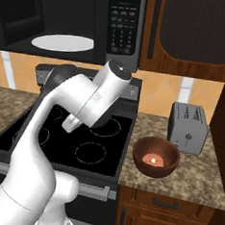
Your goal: Open the microwave, place the bowl with waffle inside the microwave, then close the microwave door and turn it on.
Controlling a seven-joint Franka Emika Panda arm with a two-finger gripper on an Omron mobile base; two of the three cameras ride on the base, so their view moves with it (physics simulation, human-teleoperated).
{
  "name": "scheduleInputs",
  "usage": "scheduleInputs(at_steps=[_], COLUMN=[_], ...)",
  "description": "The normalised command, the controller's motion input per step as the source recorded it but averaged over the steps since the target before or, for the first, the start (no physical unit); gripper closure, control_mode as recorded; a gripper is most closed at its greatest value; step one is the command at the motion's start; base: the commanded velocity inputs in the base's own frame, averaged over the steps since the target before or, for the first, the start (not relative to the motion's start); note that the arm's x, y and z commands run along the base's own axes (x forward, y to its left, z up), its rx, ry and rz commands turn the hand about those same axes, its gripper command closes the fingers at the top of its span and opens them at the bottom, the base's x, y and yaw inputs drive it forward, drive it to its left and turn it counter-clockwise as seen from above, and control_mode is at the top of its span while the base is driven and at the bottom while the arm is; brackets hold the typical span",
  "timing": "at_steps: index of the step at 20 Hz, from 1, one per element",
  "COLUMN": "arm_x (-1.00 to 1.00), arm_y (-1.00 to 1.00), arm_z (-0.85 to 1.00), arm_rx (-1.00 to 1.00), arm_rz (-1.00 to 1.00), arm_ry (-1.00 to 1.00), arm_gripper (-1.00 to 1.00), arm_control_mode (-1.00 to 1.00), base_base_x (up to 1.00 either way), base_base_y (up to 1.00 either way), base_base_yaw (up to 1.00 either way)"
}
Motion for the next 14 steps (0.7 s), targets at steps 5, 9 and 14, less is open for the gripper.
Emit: scheduleInputs(at_steps=[5,9,14], arm_x=[-0.26,-0.38,-0.14], arm_y=[-0.13,-0.09,-0.58], arm_z=[-0.33,-0.57,-0.21], arm_rx=[-0.2,-0.39,-0.28], arm_rz=[-0.64,-0.39,-0.26], arm_ry=[0.18,-0.03,0.04], arm_gripper=[-1.0,-1.0,-1.0], arm_control_mode=[-1.0,-1.0,-1.0], base_base_x=[0.0,0.0,0.0], base_base_y=[0.0,0.0,0.0], base_base_yaw=[0.0,0.0,0.0])
